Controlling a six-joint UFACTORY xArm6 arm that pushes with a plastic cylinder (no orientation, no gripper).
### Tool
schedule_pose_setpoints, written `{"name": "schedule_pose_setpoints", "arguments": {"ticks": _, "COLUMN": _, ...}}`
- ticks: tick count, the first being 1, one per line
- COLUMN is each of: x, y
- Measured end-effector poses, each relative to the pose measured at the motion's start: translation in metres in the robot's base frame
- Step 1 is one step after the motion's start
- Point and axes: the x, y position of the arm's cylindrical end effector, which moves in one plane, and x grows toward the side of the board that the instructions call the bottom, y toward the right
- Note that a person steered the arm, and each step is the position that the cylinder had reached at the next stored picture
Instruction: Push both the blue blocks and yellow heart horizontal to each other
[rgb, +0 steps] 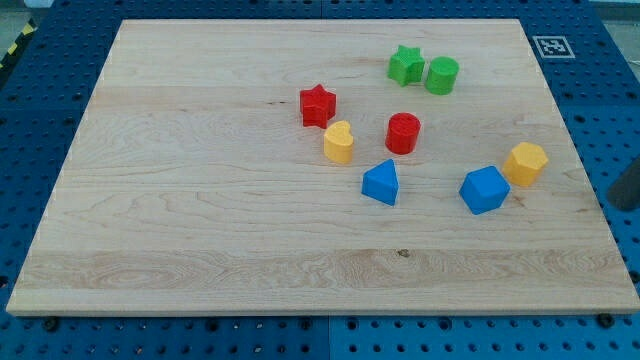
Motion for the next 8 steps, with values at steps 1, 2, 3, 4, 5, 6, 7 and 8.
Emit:
{"name": "schedule_pose_setpoints", "arguments": {"ticks": 1, "x": -0.007, "y": -0.054}}
{"name": "schedule_pose_setpoints", "arguments": {"ticks": 2, "x": -0.012, "y": -0.098}}
{"name": "schedule_pose_setpoints", "arguments": {"ticks": 3, "x": -0.012, "y": -0.126}}
{"name": "schedule_pose_setpoints", "arguments": {"ticks": 4, "x": -0.012, "y": -0.151}}
{"name": "schedule_pose_setpoints", "arguments": {"ticks": 5, "x": -0.015, "y": -0.168}}
{"name": "schedule_pose_setpoints", "arguments": {"ticks": 6, "x": -0.028, "y": -0.174}}
{"name": "schedule_pose_setpoints", "arguments": {"ticks": 7, "x": -0.033, "y": -0.174}}
{"name": "schedule_pose_setpoints", "arguments": {"ticks": 8, "x": -0.032, "y": -0.186}}
